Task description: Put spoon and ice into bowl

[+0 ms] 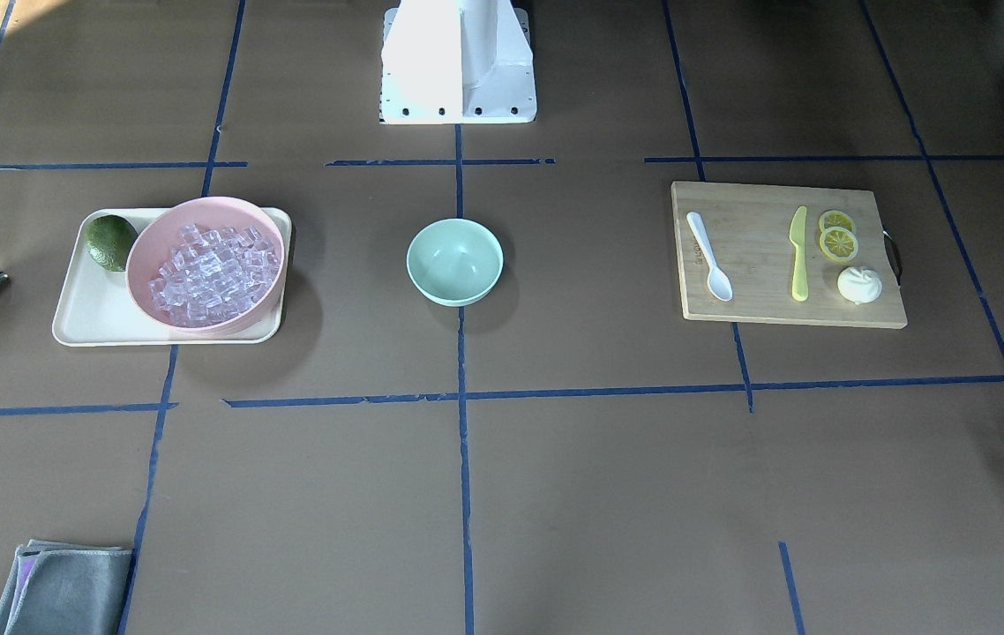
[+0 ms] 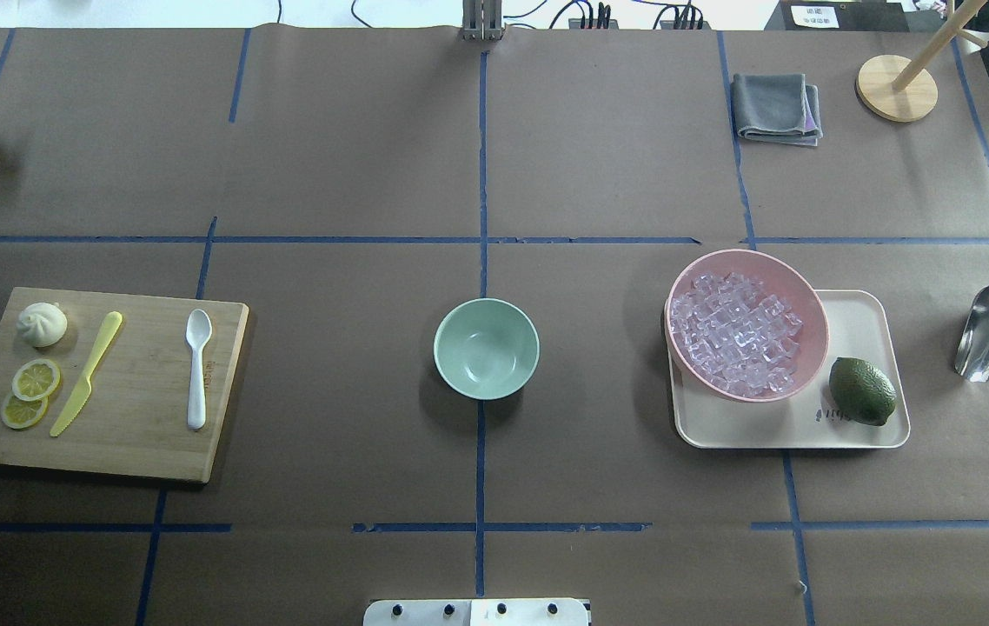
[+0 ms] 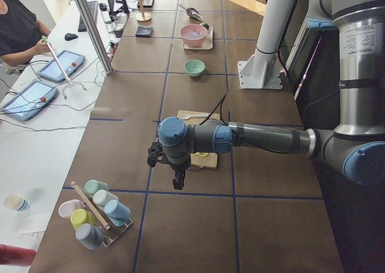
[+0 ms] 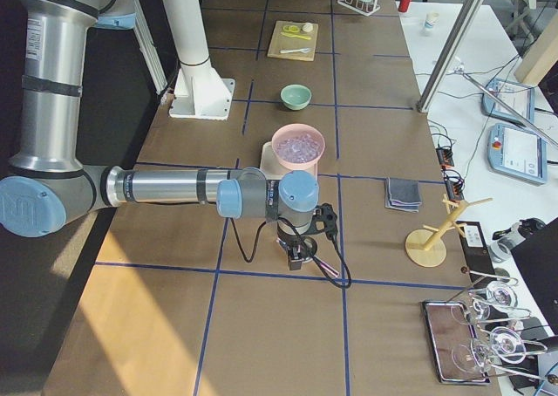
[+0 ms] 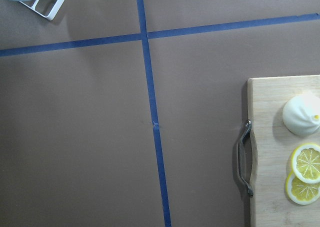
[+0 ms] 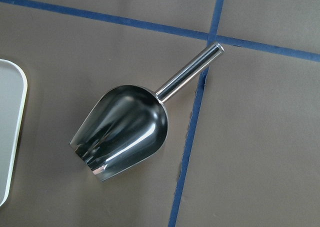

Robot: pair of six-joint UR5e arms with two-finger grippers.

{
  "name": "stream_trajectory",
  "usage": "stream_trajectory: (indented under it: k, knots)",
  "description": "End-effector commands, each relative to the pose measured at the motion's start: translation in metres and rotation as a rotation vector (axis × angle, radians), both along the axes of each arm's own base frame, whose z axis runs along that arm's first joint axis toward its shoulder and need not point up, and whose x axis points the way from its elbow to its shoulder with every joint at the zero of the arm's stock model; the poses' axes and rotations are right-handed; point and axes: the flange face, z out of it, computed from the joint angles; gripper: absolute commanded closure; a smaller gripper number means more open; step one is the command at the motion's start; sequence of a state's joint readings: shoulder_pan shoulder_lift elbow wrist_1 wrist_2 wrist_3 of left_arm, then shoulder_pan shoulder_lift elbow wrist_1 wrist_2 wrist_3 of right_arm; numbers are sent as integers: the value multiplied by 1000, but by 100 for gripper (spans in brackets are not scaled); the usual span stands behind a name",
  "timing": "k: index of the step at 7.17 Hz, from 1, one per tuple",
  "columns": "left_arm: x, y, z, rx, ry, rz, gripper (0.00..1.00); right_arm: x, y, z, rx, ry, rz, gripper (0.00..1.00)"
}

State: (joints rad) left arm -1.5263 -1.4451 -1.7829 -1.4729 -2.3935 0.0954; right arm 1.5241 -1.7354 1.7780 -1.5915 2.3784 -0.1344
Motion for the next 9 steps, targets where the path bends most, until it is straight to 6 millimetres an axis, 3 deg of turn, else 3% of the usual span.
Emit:
stream_trajectory:
  k: [1, 6, 7, 8, 9]
  knots:
    - [0, -2, -5, -19, -6, -30, 0, 11, -4, -8, 16, 2, 26, 0]
    - [-6, 4, -18, 17, -65, -35, 0, 11, -6, -12, 32, 9, 23, 0]
    - [-6, 11, -7, 2, -63, -31, 0, 10, -6, -11, 32, 7, 23, 0]
    - [-5, 50, 19, -40, -38, -26, 0, 11, -5, -10, 32, 7, 23, 0]
    - [18, 40, 5, 78, 62, 12, 0, 11, -3, -8, 31, 7, 23, 0]
